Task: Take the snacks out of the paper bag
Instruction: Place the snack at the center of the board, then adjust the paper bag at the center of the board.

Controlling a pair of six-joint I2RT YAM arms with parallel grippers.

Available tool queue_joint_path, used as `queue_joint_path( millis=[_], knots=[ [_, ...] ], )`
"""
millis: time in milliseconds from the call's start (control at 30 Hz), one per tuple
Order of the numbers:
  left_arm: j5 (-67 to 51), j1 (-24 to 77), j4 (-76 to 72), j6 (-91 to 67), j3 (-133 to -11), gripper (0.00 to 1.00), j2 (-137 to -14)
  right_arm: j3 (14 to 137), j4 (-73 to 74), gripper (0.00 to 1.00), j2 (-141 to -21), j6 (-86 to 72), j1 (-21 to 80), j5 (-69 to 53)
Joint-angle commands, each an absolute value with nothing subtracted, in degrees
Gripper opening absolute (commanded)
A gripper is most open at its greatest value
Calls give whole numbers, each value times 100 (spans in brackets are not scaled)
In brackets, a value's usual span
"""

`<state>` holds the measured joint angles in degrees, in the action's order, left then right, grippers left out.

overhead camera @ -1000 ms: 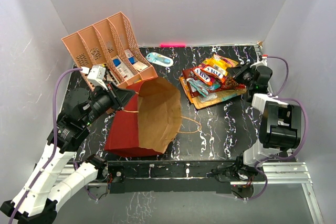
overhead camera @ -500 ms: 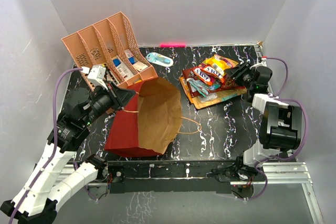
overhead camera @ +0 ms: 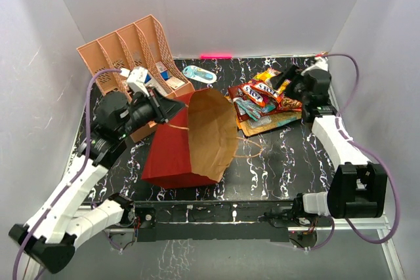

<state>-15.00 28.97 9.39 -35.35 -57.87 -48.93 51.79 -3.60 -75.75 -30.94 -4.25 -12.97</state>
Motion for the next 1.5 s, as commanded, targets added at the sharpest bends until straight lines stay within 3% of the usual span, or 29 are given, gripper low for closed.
queue_joint_path(
  millis=[0, 133, 267, 467, 667, 933, 1300, 1333, 1400, 1467],
  knots=[
    [-2089, 2880, -182, -3992, -6250, 0, -5376, 6032, 979, 83, -7336, -2803, 370, -351],
    [-2043, 2875, -521, -4282, -6501, 0, -5632, 6275, 1512, 98, -7147, -2820, 429, -718],
    [-1210, 2875, -48, -4682, -6572, 0, -5518, 6612, 1968, 98, -6858, -2604, 427, -691],
    [286, 2874, 1859, -5205, -6456, 0, -5195, 7187, 2558, 98, -6588, -2828, 428, -600],
    [426, 2873, 2822, -5991, -6034, 0, -5028, 7583, 2716, 98, -6524, -2511, 427, -1236],
    [85, 2869, 2755, -6022, -6262, 0, -4948, 7438, 2598, 98, -6554, -2124, 425, -2145],
    [434, 2873, 3347, -6752, -5681, 0, -4285, 7895, 3114, 98, -6440, -1752, 429, -2043],
    [527, 2874, 3405, -6666, -5701, 2, -4278, 7924, 3124, 98, -6420, -1719, 430, -2078],
    [784, 2872, 3593, -6496, -5828, 16, -4321, 7982, 3175, 98, -6399, -1630, 424, -2142],
    [1004, 2874, 3895, -6326, -6064, 37, -4381, 8135, 3343, 98, -6425, -1579, 430, -2122]
  ],
)
